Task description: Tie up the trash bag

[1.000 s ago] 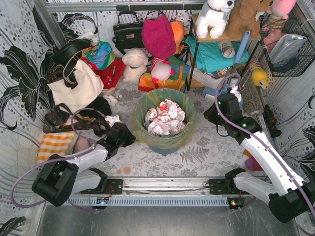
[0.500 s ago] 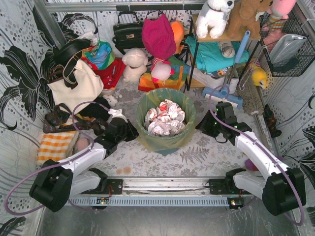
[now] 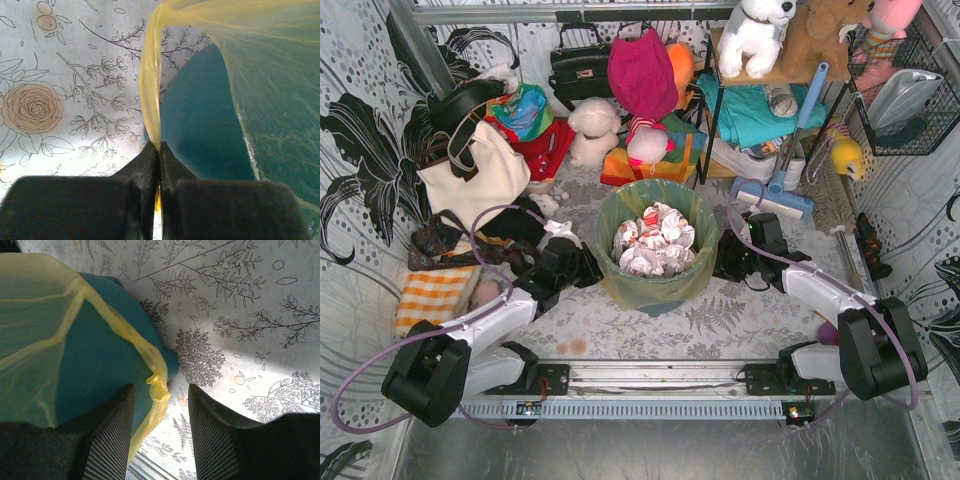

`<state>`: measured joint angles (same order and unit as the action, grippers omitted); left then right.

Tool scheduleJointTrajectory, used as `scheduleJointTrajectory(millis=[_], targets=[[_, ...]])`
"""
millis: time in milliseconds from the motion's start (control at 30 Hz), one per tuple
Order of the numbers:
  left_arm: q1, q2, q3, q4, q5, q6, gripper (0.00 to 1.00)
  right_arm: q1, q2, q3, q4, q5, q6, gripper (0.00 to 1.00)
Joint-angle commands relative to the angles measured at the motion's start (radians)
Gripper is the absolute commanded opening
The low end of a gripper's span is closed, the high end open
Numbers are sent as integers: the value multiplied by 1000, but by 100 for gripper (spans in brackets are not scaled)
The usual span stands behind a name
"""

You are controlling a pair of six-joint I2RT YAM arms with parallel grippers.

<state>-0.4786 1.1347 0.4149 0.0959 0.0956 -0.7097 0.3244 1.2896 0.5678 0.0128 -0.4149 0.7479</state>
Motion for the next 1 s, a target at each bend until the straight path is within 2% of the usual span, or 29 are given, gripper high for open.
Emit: scheduleJointTrajectory(millis=[0, 200, 267, 333, 533, 633, 833, 967], targets=[[-7, 3, 35, 18, 2, -2, 10, -3, 38, -34, 140, -70, 22, 43], [-8, 8, 28, 10, -10, -13, 9, -3, 87, -111, 289, -117, 110, 30], [-7, 7, 28, 6, -14, -15, 9, -3, 84, -125, 304, -112, 125, 18], [-7, 3, 28, 3, -21, -17, 9, -3, 58, -135, 291, -71, 127, 0], [-8, -5, 41, -54, -84, -18, 8, -3, -104, -101, -49, 229, 33, 0], [-7, 6, 50, -86, -111, -23, 8, -3, -171, -95, -161, 361, 5, 0], [-8, 30, 58, -87, -119, -27, 8, -3, -179, -79, -196, 379, 0, 0], [-8, 44, 66, -87, -108, -22, 8, -3, -192, -92, -117, 298, 5, 0]])
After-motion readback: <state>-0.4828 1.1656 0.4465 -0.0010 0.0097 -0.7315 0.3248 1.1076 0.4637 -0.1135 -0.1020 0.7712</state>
